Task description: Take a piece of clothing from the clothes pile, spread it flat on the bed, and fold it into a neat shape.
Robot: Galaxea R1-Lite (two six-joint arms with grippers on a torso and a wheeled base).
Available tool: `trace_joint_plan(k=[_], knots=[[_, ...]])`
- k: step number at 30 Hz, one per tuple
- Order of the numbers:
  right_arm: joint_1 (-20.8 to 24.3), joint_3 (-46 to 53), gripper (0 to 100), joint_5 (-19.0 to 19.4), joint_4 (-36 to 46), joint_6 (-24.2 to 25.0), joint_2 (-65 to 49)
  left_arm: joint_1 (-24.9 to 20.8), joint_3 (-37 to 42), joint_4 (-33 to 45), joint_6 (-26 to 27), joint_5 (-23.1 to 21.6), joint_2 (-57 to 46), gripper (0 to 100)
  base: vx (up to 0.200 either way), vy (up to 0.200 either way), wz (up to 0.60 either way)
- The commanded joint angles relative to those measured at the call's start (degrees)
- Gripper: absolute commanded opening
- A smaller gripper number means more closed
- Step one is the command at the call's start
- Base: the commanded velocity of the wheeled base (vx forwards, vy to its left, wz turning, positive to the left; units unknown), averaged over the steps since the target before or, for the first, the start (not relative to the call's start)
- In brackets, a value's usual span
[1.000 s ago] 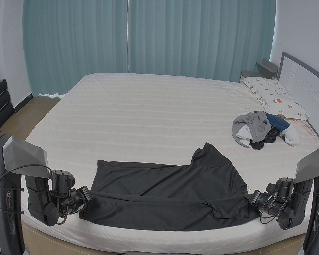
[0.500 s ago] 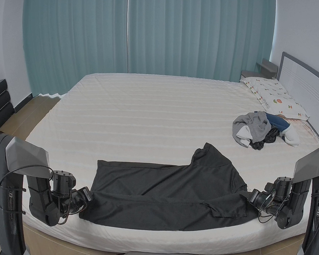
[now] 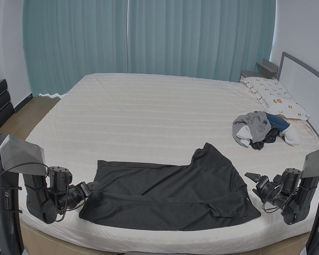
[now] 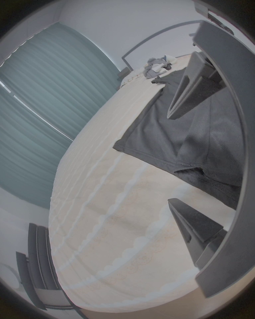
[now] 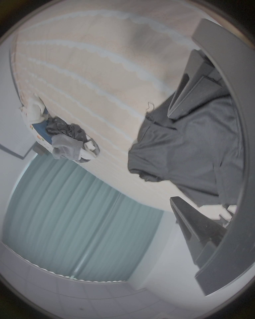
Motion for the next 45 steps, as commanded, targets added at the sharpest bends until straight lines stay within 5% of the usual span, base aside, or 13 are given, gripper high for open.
trace_joint_plan(k=[1, 13, 19, 29, 45], knots=[[-0.1, 0.3, 100, 0.2, -0.4, 5.8, -6.3, 0.5, 0.6, -0.1, -3.2, -1.2, -4.4, 100, 0.000, 0.000, 0.00], [2.1, 0.9, 100, -0.9, -0.5, 4.8, -4.8, -0.2, 0.9, -0.2, -4.6, -1.4, -5.1, 100, 0.000, -0.133, 0.00], [0.5, 2.2, 100, -0.7, -0.5, -4.7, -1.2, -0.4, 0.4, -0.2, -5.5, -1.3, -5.8, 100, 0.000, -0.033, 0.00], [1.2, 3.0, 100, -0.2, -0.5, -5.2, -0.5, 1.2, -0.4, -0.4, -6.7, -1.2, -6.8, 100, 0.000, 0.000, 0.00], [1.3, 3.0, 100, -0.2, -0.4, -5.8, 0.7, 1.5, -1.8, -0.4, -6.7, -2.8, -5.0, 100, 0.150, 0.000, 0.00]])
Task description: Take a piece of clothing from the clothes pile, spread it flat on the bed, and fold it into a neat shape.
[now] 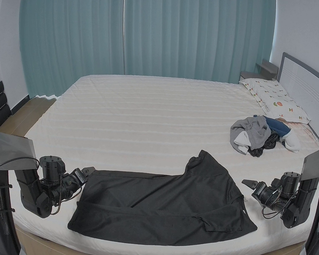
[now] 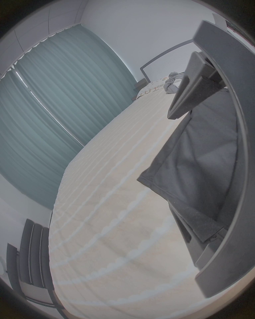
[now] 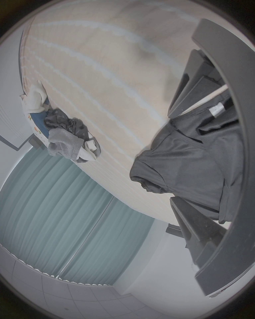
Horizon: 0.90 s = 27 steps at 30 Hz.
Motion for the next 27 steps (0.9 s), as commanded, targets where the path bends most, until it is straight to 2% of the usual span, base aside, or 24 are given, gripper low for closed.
trace_joint_plan(k=[1, 10, 15, 16, 17, 20, 26, 27], knots=[[0.4, -0.1, 100, -0.1, -0.4, -0.9, 1.1, 0.3, -0.7, 0.0, -0.1, -0.1, 1.0, 100, 0.000, 0.000, 0.00], [2.1, -0.1, 100, -0.3, -0.5, -1.9, 1.8, 0.8, -3.3, 0.2, -1.5, 0.0, 1.5, 100, 0.000, 0.000, 0.00], [2.0, -0.3, 100, -0.3, -0.5, -1.7, 1.8, 0.4, -6.5, 3.8, -2.3, 0.6, 0.0, 100, 0.000, 0.000, 0.00], [2.0, -0.4, 100, -0.3, -0.5, -1.7, 1.8, 0.2, -8.4, 9.0, -2.3, 0.7, -2.7, 100, 0.000, 0.000, 0.00], [2.0, -0.4, 100, -0.3, -0.5, -1.7, 1.8, 0.2, -8.4, 9.0, -2.3, 0.7, -2.7, 100, 0.000, 0.000, 0.00], [2.0, -0.4, 100, -0.3, -0.4, -1.6, 1.9, 0.4, -13.0, 16.6, -2.3, 0.6, -4.9, 100, 0.000, 0.000, 0.00], [2.2, -0.4, 100, -0.2, -0.4, -1.9, 2.3, 1.6, -21.3, 25.8, -1.4, -0.7, -4.0, 100, 0.000, 0.000, 0.00], [2.3, -0.4, 100, -0.2, -0.5, -2.0, 2.4, 2.0, -25.7, 29.7, -0.1, -2.4, -1.1, 100, 0.000, 0.000, 0.00]])
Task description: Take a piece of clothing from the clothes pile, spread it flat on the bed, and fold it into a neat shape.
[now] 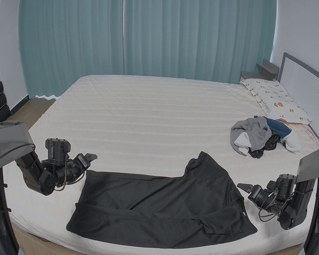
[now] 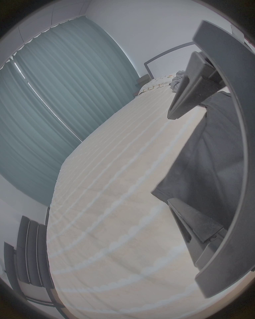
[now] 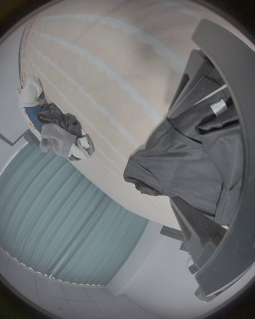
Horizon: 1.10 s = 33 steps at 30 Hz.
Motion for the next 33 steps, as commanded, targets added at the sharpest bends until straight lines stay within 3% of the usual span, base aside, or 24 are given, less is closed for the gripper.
trace_joint_plan(k=[1, 5, 7, 10, 16, 25, 33], knots=[[0.2, -0.1, 100, 0.0, -0.5, -0.3, 0.7, 1.3, -11.3, 7.6, 2.6, -3.0, 3.6, 100, 0.000, 0.000, 0.00], [0.4, 0.0, 100, 0.0, -0.5, -0.2, 0.7, 2.2, -15.2, 9.0, 5.5, -5.6, 7.6, 100, 0.000, 0.000, 0.00], [0.6, 0.0, 100, 0.1, -0.5, -0.2, 0.7, 3.7, -17.7, 12.1, 11.0, -10.3, 10.8, 100, 0.000, 0.000, 0.00], [0.8, -0.2, 100, 0.0, -0.4, -0.1, 1.2, 4.5, -19.2, 15.1, 12.0, -13.1, 12.6, 100, 0.000, 0.000, 0.00], [1.2, -0.1, 100, 0.3, -0.4, -0.2, 1.7, 4.9, -18.7, 14.3, 15.5, -12.9, 14.6, 100, 0.000, 0.000, 0.00], [2.3, -0.2, 100, -0.1, -0.5, -0.3, 2.0, 7.4, -19.1, 11.7, 14.7, -13.6, 15.8, 100, 0.000, 0.000, 0.00], [2.4, -0.2, 100, -0.1, -0.5, -0.2, 1.7, 6.5, -18.6, 9.3, 14.3, -13.8, 16.0, 100, 0.000, 0.000, 0.00]])
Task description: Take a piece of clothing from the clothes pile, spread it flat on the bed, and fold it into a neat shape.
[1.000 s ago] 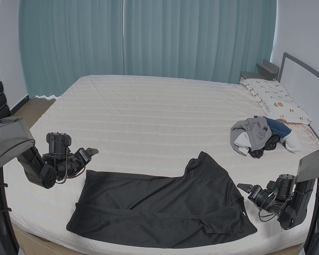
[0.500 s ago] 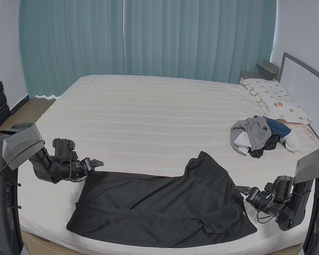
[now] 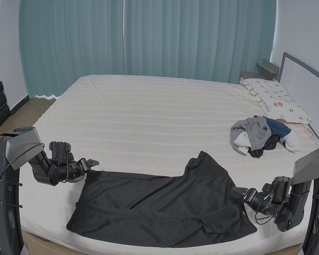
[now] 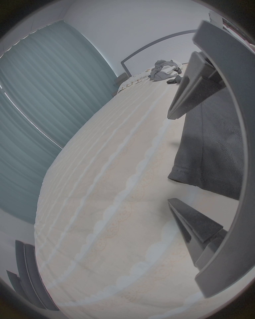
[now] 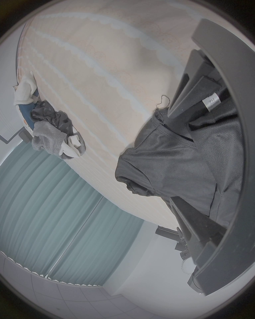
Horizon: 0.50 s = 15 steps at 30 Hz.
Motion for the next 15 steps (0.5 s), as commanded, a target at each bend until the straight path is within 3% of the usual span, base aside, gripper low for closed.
trace_joint_plan(k=[1, 6, 7, 12, 15], knots=[[0.1, 0.0, 100, 0.0, -0.5, 0.1, -0.2, -1.6, 0.0, -0.1, 0.0, 0.1, 0.5, 100, 0.000, 0.000, 0.00], [0.0, -0.2, 100, -0.1, -0.5, 0.0, -0.1, -2.7, -0.5, -0.2, -0.1, 0.8, 0.7, 100, 0.000, 0.000, 0.00], [-0.1, -0.5, 100, -0.1, -0.5, 0.0, -0.2, -2.7, -0.4, -0.2, 0.0, 0.9, 0.8, 0, 0.000, 0.000, 0.00], [0.0, -2.6, 100, -0.2, -0.4, -0.2, -1.1, -2.5, -0.2, -0.2, -0.2, 1.0, 0.6, 0, 0.000, 0.000, 0.00], [0.4, -6.2, 100, -0.3, 1.0, -3.6, -3.5, -2.0, 0.0, -0.2, -0.4, 1.0, 0.6, 0, 0.000, 0.000, 0.00]])
